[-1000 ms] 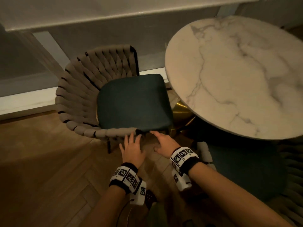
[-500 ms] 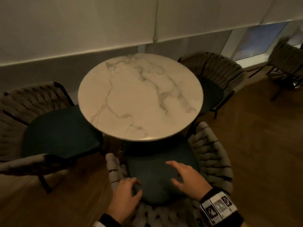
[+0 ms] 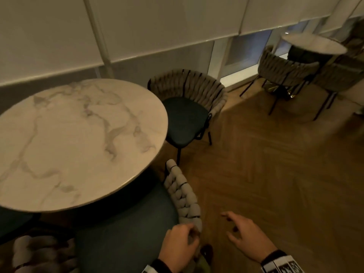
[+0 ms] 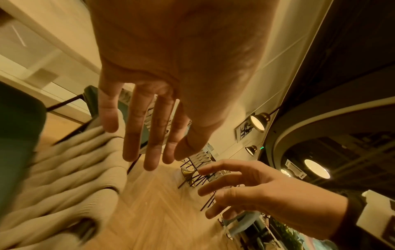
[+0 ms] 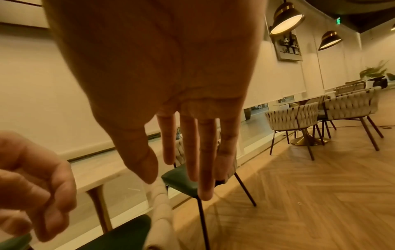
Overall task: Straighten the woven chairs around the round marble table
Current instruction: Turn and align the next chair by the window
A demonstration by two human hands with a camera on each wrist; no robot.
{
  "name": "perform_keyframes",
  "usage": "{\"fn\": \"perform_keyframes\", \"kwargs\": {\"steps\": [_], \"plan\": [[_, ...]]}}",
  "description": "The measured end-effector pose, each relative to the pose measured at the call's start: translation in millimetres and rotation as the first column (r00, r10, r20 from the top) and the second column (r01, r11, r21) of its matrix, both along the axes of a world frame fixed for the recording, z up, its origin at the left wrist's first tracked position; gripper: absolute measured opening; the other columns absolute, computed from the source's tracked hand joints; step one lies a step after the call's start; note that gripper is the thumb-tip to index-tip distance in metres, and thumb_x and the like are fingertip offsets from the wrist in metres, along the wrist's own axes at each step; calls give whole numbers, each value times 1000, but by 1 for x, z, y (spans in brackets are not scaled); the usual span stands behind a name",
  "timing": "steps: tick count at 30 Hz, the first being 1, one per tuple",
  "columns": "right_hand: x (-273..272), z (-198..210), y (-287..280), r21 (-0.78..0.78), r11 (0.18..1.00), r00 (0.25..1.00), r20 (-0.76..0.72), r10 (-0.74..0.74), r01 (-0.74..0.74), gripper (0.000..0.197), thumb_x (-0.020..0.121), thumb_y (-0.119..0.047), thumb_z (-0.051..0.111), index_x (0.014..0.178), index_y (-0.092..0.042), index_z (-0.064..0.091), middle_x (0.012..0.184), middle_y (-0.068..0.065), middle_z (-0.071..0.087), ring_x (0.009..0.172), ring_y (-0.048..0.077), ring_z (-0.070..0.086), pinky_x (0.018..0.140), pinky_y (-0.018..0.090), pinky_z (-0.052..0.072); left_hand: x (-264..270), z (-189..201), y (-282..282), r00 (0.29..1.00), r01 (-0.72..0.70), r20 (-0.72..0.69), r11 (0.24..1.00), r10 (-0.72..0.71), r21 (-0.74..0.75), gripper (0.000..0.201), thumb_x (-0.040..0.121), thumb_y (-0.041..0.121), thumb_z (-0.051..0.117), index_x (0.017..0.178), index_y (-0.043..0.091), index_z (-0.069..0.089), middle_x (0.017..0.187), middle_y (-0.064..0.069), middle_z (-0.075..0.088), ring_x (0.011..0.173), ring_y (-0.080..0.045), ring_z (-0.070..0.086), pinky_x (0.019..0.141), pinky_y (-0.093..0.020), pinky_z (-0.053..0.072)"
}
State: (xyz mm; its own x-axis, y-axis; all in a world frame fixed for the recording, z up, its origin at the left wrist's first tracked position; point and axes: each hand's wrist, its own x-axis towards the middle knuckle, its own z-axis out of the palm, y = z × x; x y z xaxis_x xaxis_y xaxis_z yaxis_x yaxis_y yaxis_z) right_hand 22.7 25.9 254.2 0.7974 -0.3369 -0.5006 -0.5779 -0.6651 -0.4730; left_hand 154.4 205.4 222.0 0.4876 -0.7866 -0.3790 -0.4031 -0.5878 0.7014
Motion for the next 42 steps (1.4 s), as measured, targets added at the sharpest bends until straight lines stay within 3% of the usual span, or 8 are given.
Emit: {"fn": "perform_keyframes", "kwargs": {"steps": [3,7,10,22,28,31,36,42], "plan": [[11,-8,-64,-21,1000,999,-53,2,-3,48,91,-26,56,133,-40,36,137,-9,50,117,9,53,96,25,46,11,-10,-64,1000,-20,-20,1000,20,4,19,79,47,50,92,36,59,98,9,70,94,-11,64,88,-33,54],[46,-20,-156,-115,990,990,-127,62,-77,46,92,-28,51,132,-42,32,142,-2,46,129,18,42,109,33,36,46,-16,-155,997,-1,-75,1000,0,-13,6,88,31,56,93,32,60,100,8,70,93,-8,64,89,-30,54],[82,-15,-221,-197,970,981,-154,116,-145,50,92,-27,50,139,-32,33,144,-1,45,132,21,39,112,36,32,72,-18,-214,996,-81,-34,997,81,11,26,90,32,57,116,27,60,113,7,67,103,-10,62,96,-31,52],[269,-5,-431,-339,880,943,-91,320,-332,49,88,-16,55,134,-23,41,130,8,56,119,25,50,98,39,44,201,-1,-395,980,-111,176,989,92,100,20,87,27,58,104,17,57,106,-4,68,100,-26,64,85,-43,53],[384,-32,-551,-379,863,936,-27,351,-334,46,88,-15,53,133,-21,43,125,12,58,111,28,55,90,39,49,278,-18,-495,926,-86,377,981,13,176,43,90,23,56,129,11,45,130,-12,52,121,-31,48,98,-47,45],[449,-48,-612,-380,880,948,25,319,-285,46,87,-17,57,131,-18,45,129,15,54,117,32,51,95,43,46,318,-36,-553,923,-120,383,976,43,180,51,88,18,58,135,10,39,139,-11,44,128,-30,42,105,-47,41],[540,-89,-688,-382,907,983,-23,180,-175,65,85,-22,65,141,-8,34,142,27,36,125,44,39,105,50,38,371,-82,-625,965,-78,261,972,18,223,64,93,16,53,147,12,19,154,-12,26,142,-31,26,113,-49,32],[597,-130,-717,-218,976,1000,-17,12,-16,106,78,-6,73,150,-16,-4,154,27,9,137,45,28,109,51,34,402,-121,-644,987,57,120,923,-111,382,88,84,5,64,150,17,6,151,-13,33,130,-34,43,101,-50,44]]}}
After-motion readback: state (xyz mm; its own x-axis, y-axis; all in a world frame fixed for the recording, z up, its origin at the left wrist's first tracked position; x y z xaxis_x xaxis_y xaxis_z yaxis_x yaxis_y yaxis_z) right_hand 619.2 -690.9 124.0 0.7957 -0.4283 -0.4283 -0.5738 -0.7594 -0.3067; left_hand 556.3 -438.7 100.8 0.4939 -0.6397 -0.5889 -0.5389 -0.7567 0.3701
